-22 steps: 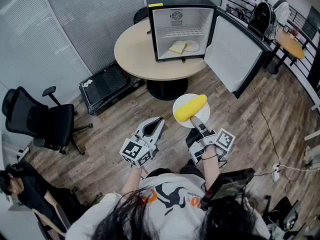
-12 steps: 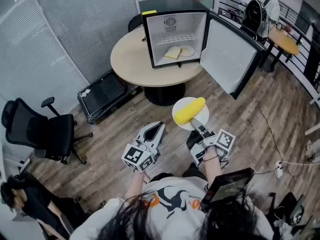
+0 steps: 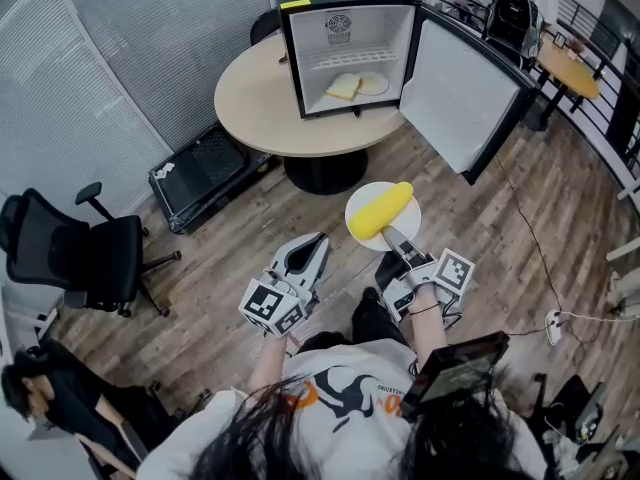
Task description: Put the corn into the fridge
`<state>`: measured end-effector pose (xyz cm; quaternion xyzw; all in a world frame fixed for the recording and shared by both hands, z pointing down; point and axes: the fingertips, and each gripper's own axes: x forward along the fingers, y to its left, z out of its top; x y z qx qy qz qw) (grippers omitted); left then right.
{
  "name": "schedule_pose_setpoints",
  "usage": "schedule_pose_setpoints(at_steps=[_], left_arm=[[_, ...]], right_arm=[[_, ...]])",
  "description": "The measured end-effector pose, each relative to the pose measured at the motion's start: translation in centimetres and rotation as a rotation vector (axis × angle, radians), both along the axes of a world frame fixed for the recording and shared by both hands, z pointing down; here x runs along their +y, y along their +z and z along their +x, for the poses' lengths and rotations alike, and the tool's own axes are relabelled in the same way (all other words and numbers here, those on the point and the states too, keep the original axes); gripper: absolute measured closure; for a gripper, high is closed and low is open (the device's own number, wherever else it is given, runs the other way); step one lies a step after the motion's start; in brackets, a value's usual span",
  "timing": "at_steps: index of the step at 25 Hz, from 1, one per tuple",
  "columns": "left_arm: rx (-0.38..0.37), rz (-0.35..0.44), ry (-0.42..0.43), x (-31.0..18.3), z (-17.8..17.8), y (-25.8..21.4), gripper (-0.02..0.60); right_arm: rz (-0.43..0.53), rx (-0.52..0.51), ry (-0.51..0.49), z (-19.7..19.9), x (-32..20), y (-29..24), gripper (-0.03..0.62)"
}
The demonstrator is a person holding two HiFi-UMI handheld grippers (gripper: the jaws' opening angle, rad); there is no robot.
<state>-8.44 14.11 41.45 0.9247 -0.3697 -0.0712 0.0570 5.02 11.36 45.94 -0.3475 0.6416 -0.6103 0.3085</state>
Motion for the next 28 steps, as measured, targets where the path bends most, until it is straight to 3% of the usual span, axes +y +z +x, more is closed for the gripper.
schedule_pose_setpoints(at_steps=[7,21,28], left_arm=[[-0.01,-0.008,-0.012,-3.4,1.2,0.3,0.569],[-0.035,-0.002,-0.127,-18.4,3.9,-0.1,0.569],[-0.044,-0.008,-0.19,-23.2,5.0,0.0,0.569]], right_arm=[[-0.026,-0.016,-0.033,0.8,-3.6,1.2,0.553],[-0.021,-0.005,-0.156,3.2,-18.3,1.5,0.553],[-0.013,0.001,-0.213,4.3,-23.7,1.2,0.553]])
